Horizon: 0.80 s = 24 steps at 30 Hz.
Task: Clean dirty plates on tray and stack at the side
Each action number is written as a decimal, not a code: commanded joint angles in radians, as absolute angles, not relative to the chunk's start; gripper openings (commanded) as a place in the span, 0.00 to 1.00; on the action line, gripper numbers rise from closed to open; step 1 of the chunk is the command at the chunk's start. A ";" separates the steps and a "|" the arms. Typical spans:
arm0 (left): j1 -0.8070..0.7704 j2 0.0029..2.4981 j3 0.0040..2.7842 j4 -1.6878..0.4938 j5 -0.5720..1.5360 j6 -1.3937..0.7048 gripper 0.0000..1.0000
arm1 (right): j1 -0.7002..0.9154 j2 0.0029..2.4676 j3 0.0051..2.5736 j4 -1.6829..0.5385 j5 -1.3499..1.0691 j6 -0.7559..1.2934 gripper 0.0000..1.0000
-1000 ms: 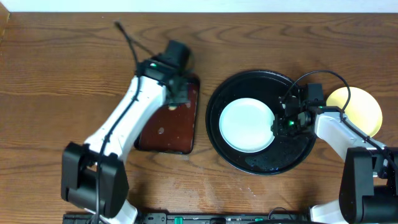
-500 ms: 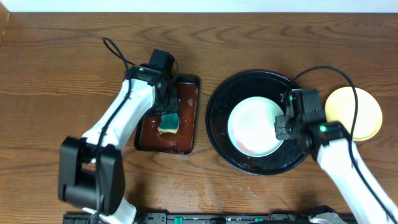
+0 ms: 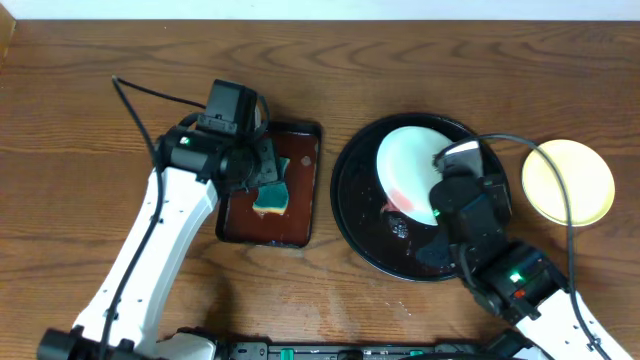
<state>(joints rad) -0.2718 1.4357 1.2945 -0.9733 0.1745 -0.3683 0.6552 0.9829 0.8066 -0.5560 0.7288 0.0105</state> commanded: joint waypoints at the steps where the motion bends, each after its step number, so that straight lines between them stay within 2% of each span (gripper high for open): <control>1: -0.273 1.426 1.309 -0.979 0.197 -0.376 0.82 | 0.720 0.999 0.806 -0.551 0.881 -0.106 0.01; 8: -0.273 1.426 1.309 -0.979 0.191 -0.376 0.82 | 0.826 1.072 0.806 -0.564 0.896 -0.149 0.01; 16: -0.273 1.426 1.309 -0.979 0.191 -0.376 0.82 | 0.981 1.131 0.806 -0.544 1.251 -0.151 0.01; 24: -0.273 1.426 1.309 -0.979 0.191 -0.376 0.83 | 1.057 1.131 0.806 -0.469 1.368 -0.168 0.01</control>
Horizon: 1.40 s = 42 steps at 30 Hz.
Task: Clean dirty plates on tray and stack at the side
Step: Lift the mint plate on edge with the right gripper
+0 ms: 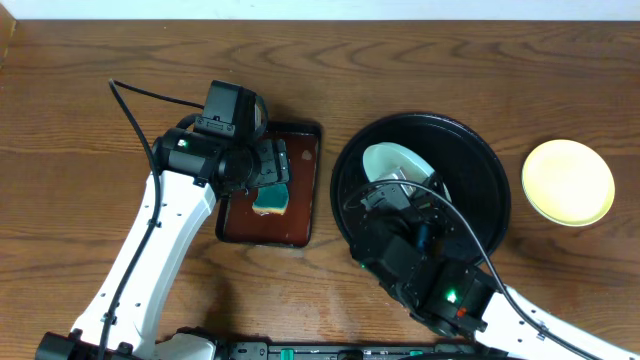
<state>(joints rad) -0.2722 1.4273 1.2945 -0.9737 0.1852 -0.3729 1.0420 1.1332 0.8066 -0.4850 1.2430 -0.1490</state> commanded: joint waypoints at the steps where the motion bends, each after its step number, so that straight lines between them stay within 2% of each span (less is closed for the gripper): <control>1: -0.273 1.426 1.309 -0.979 0.191 -0.376 0.82 | 1.059 1.131 0.806 -0.461 1.383 -0.186 0.01; 9: -0.273 1.426 1.309 -0.979 0.191 -0.376 0.83 | 1.062 1.131 0.806 -0.442 1.389 -0.242 0.01; 42: -0.273 1.426 1.309 -0.979 0.191 -0.376 0.83 | 1.062 1.131 0.806 -0.437 1.388 -0.241 0.01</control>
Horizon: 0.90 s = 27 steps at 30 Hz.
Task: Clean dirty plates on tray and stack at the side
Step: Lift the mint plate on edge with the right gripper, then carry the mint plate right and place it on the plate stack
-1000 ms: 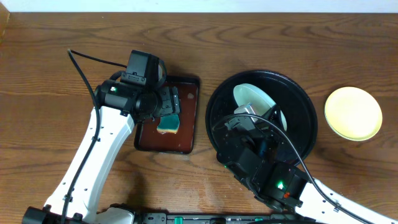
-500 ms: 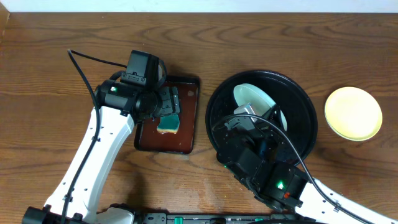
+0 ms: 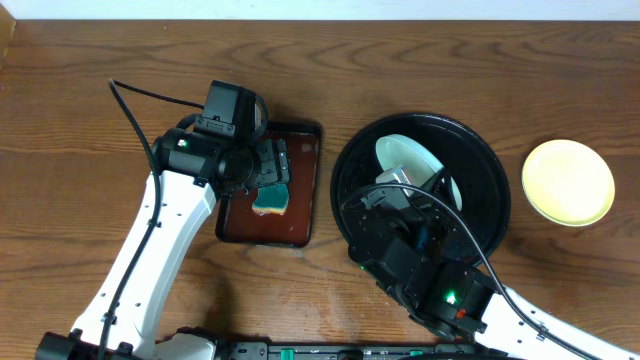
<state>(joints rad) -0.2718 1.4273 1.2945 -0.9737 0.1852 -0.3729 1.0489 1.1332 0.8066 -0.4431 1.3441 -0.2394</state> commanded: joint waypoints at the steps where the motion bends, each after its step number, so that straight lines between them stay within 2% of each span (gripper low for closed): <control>1: -0.273 1.426 1.309 -0.979 0.191 -0.376 0.83 | 1.062 1.131 0.806 -0.437 1.388 -0.241 0.01; 13: -0.273 1.426 1.309 -0.979 0.191 -0.376 0.83 | 1.061 1.131 0.806 -0.433 1.387 -0.239 0.01; 18: -0.273 1.426 1.309 -0.979 0.191 -0.376 0.83 | 1.010 1.131 0.806 -0.449 1.328 -0.081 0.01; 22: -0.273 1.426 1.309 -0.979 0.191 -0.376 0.83 | 0.840 1.130 0.806 -0.485 0.978 0.079 0.01; 27: -0.273 1.426 1.309 -0.979 0.191 -0.376 0.83 | 0.512 1.110 0.806 -0.492 0.336 0.104 0.01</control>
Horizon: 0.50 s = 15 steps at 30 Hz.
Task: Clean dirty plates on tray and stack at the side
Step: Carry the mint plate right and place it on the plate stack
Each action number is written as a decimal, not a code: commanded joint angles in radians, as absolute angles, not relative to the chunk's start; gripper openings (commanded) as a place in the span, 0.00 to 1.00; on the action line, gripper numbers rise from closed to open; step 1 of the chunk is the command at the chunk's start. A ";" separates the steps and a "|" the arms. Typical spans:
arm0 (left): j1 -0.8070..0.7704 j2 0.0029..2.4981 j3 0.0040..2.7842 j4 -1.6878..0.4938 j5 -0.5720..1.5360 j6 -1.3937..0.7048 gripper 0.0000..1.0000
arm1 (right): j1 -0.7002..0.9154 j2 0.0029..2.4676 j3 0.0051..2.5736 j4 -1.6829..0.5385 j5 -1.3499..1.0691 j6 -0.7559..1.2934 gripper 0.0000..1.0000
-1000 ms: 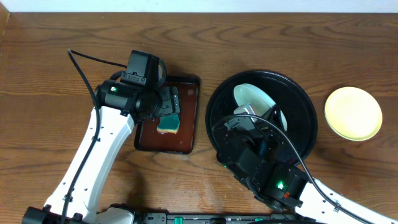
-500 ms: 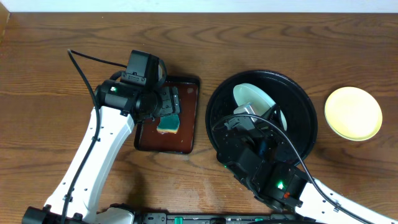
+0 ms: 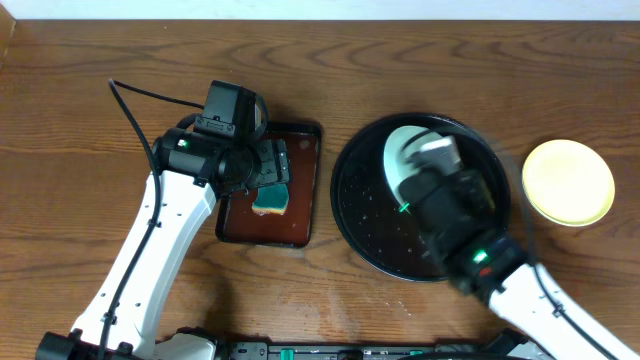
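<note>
A white plate sits tilted over the back of the round black tray. My right gripper, blurred by motion, is shut on its right rim, and the arm hides most of the plate. A clean yellow plate lies on the table to the right of the tray. Over the brown rectangular dish hangs my left gripper, open just behind a green and yellow sponge lying in the dish.
Small specks lie on the black tray's left floor. A black cable runs from the left arm toward the table's back left. Bare wooden table surrounds both containers.
My right arm has swung to the right side of the tray, and the white plate now shows a little further right. The left arm and the sponge have not moved.
First my right gripper held the white plate from the tray's right, a red stain showing on the plate. Then the arm stood at the tray's left with the plate tilted beneath it, and stayed there. Now it is back on the right. The left gripper stayed over the sponge.
</note>
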<state>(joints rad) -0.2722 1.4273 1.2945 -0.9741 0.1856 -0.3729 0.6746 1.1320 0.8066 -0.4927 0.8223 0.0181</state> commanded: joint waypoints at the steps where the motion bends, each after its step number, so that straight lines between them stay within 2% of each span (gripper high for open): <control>1: -0.273 1.426 1.309 -0.979 0.191 -0.376 0.83 | 0.422 1.106 0.806 -0.491 0.220 0.104 0.01; 4: -0.273 1.426 1.309 -0.979 0.191 -0.376 0.83 | 0.139 1.105 0.806 -0.490 -0.052 0.125 0.01; 7: -0.273 1.426 1.309 -0.979 0.191 -0.376 0.83 | -0.147 1.125 0.806 -0.485 -0.200 0.174 0.01; 10: -0.273 1.426 1.309 -0.979 0.191 -0.376 0.83 | -0.412 1.174 0.806 -0.463 -0.245 0.248 0.01; 15: -0.273 1.426 1.309 -0.979 0.191 -0.376 0.83 | -0.674 1.291 0.806 -0.390 -0.252 0.338 0.01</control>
<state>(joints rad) -0.2722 1.4273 1.2945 -0.9764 0.1852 -0.3729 -0.5850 1.2404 0.8059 -0.4156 -0.1619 0.2481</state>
